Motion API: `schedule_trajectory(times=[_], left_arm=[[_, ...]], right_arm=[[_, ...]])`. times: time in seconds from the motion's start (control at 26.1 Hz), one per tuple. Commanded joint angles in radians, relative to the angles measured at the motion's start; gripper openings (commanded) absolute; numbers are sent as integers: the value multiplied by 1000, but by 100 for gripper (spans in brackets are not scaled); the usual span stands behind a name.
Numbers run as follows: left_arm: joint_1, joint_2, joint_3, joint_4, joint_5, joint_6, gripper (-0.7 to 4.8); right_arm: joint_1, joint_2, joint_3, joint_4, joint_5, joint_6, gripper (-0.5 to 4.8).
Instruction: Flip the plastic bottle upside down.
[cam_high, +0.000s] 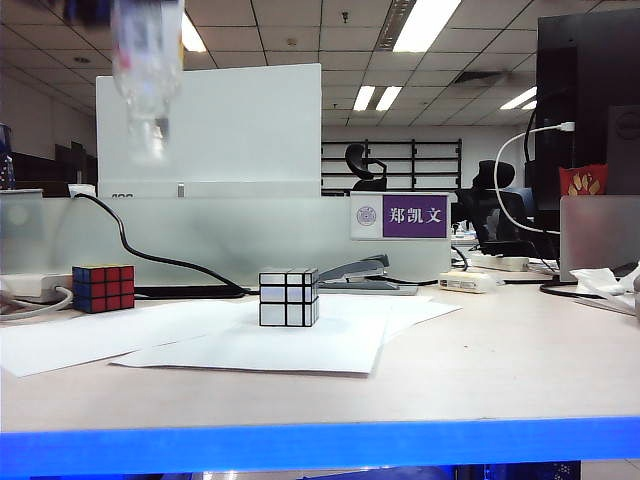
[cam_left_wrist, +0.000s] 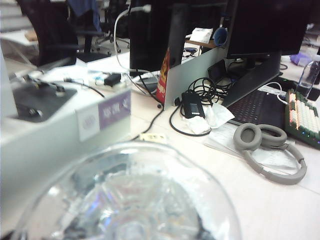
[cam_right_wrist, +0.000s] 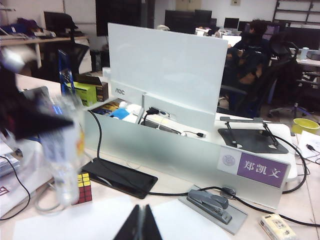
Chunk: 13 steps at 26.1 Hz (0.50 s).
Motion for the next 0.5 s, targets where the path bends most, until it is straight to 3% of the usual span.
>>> schedule_trajectory(times=[0.04, 0.19, 0.5], left_arm=[[-10, -16, -115, 352, -13, -147, -5], [-10, -12, -250, 580, -43, -238, -5], [-10, 30, -389, 614, -99, -125, -5]], right_arm=[[2, -3, 6, -2, -2, 10, -9], [2, -3, 3, -23, -2, 29, -9], [2, -3, -27, -8, -2, 31, -9]])
